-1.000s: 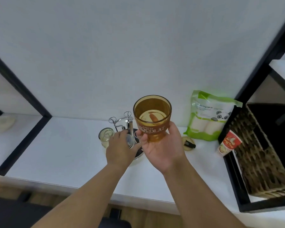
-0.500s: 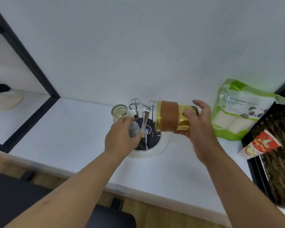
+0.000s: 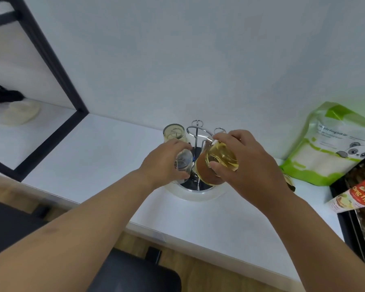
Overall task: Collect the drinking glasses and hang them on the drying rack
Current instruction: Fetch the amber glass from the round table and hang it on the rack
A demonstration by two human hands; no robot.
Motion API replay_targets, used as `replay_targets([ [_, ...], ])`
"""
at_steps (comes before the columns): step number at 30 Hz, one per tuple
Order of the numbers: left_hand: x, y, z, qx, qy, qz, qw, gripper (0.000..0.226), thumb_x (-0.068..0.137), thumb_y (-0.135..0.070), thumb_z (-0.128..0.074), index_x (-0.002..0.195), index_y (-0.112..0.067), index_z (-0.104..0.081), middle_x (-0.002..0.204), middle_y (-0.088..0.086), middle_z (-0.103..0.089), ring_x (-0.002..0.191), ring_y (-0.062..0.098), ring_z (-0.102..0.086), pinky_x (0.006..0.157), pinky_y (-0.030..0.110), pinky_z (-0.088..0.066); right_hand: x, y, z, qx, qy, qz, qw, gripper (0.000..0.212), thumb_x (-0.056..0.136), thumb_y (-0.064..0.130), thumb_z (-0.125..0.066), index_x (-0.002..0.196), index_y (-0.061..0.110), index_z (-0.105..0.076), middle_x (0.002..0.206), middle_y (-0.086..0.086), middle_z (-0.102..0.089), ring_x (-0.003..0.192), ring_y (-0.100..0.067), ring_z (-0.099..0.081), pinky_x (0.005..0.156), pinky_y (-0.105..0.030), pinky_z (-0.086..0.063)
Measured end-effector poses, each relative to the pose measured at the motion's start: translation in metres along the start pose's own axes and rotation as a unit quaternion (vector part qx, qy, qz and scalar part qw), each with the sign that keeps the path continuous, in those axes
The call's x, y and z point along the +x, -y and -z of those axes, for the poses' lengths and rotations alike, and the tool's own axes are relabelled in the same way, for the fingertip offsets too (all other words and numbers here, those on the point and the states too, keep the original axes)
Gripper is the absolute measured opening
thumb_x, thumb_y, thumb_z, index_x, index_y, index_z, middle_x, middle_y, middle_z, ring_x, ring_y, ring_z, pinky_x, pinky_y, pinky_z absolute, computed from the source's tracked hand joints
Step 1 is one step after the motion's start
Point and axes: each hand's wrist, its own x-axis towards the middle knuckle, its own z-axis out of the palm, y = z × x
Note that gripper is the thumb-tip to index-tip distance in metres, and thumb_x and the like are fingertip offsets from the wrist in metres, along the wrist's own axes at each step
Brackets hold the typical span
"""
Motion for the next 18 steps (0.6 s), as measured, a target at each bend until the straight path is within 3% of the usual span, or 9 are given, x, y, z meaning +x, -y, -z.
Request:
replay_targets([
  [7,-0.001,0.009,0.006,0.021,0.013,-0.045,0.999,0.077,0.068,-0.036,-0.093,0.137,-0.031,-0.060,0.133,-0.011,-0.056,0.119,0.018,-0.056,0.091,0.039,-0.051,0.009,0.010,-0.014,-0.051,0.009,0.026,0.998,0.058,0.087,0.045,-0.072,0.142,0.041,-0.056,0.135,0.009,-0.054,0.111,-0.020,-0.058,0.074,-0.032,-0.044],
  [11,-0.001,0.011,0.007,0.007,0.019,-0.053,0.998,0.079,0.067,-0.037,-0.093,0.138,-0.033,-0.059,0.135,-0.011,-0.055,0.122,0.017,-0.055,0.093,0.040,-0.051,0.012,0.016,-0.027,-0.076,0.021,0.038,0.996,0.060,0.084,0.045,-0.075,0.141,0.040,-0.058,0.134,0.006,-0.057,0.112,-0.022,-0.060,0.073,-0.037,-0.053],
  [18,0.000,0.017,0.012,0.004,0.029,-0.082,0.996,0.080,0.069,-0.035,-0.091,0.141,-0.032,-0.056,0.139,-0.009,-0.053,0.126,0.016,-0.050,0.097,0.039,-0.050,0.015,0.015,-0.053,-0.097,0.066,0.034,0.993,0.076,0.082,0.042,-0.079,0.150,0.033,-0.048,0.134,0.005,-0.058,0.113,-0.026,-0.061,0.076,-0.037,-0.053],
])
